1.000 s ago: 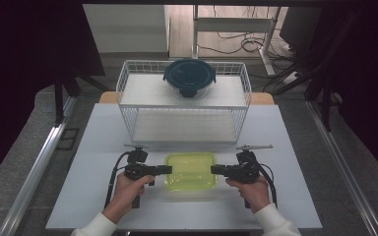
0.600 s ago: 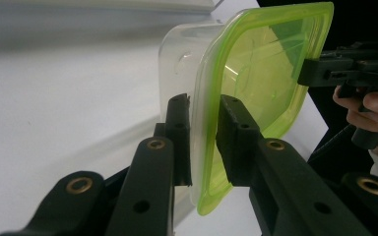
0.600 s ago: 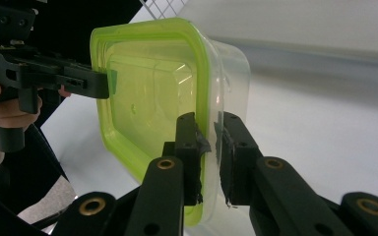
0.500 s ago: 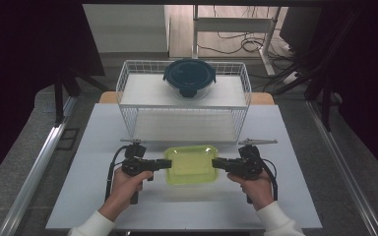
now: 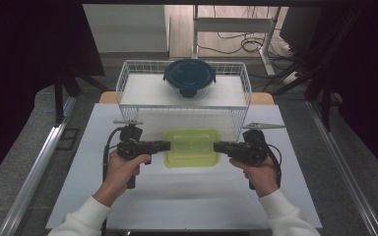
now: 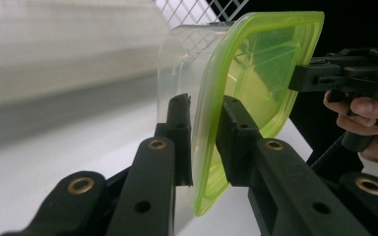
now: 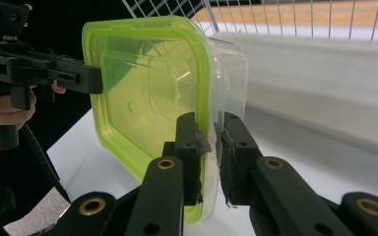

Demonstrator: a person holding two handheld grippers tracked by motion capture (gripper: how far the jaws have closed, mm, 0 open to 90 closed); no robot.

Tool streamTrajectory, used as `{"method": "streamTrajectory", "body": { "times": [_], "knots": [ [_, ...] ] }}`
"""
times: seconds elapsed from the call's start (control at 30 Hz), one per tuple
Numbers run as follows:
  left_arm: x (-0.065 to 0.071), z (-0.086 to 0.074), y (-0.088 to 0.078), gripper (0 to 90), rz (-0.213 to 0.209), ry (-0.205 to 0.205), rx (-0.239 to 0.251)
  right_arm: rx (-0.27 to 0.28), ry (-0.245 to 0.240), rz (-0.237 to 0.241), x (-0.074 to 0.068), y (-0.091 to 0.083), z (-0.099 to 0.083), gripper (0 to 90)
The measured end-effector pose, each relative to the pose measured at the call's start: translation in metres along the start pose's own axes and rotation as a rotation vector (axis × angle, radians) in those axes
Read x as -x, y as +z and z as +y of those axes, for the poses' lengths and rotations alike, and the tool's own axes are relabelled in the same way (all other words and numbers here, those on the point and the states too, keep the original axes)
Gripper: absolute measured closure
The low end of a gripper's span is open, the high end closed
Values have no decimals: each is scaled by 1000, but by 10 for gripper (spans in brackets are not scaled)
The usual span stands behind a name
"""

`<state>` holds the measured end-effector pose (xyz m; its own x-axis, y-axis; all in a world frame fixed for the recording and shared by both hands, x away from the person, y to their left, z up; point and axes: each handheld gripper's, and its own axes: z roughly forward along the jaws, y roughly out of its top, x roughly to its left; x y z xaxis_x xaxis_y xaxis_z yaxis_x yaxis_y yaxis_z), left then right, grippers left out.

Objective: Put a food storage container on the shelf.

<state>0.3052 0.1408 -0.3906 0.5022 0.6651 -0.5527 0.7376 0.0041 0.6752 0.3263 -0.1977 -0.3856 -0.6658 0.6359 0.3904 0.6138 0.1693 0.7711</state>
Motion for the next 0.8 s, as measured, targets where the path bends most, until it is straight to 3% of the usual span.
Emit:
{"method": "streamTrajectory", "body": {
  "times": [0.3,0.8],
  "knots": [
    [17,30,-21,770,12,56,46,41,-54,-3,-14,-13,34,790],
    [28,65,-38,770,12,92,94,76,-96,-13,-25,-24,76,791]
  ]
}}
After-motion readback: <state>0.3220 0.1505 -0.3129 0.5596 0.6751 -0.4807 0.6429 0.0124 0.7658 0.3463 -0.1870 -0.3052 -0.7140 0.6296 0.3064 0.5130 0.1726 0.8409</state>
